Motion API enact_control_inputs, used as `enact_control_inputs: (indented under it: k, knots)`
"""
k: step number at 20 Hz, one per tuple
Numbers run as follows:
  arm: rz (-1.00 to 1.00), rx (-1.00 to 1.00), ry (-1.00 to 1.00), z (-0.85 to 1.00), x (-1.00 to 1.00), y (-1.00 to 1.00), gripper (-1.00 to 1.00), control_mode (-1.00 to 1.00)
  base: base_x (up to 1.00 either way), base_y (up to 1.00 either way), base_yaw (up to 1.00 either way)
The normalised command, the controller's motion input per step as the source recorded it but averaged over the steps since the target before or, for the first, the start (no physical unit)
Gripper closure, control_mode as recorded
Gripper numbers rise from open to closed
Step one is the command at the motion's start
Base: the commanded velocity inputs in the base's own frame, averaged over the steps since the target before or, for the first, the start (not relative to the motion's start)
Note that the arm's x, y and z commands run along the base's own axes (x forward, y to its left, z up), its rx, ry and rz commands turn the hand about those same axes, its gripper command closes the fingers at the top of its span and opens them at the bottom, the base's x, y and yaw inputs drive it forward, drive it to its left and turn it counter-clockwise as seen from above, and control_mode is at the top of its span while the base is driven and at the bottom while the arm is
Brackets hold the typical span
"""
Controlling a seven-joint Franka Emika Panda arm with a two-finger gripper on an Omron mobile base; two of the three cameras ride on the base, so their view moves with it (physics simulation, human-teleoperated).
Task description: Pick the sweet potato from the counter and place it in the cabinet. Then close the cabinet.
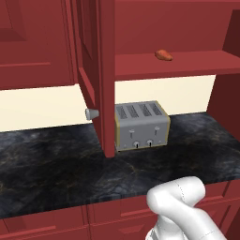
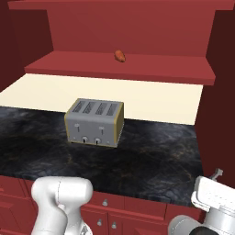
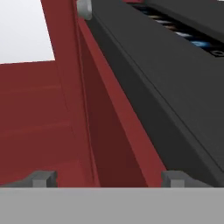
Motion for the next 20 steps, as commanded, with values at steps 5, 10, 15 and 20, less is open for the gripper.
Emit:
enact_control_inputs:
  k: [5,10,15,20]
  knots:
    - [-0.07,0.00,-0.03,0.44,0.02,0.00,-1.00,-1.00,0.00,0.00,0.00]
    - [-0.01,-0.03,-0.15,0.59,-0.26,0.15,-1.00,-1.00,0.00,0.00,0.00]
    - [0.00,-0.04,-0.05,0.54,-0.02,0.08,-1.00,-1.00,0.00,0.00,0.00]
    - [0.00,-0.08,-0.01,0.63,0.02,0.20,-1.00,-1.00,0.00,0.00,0.00]
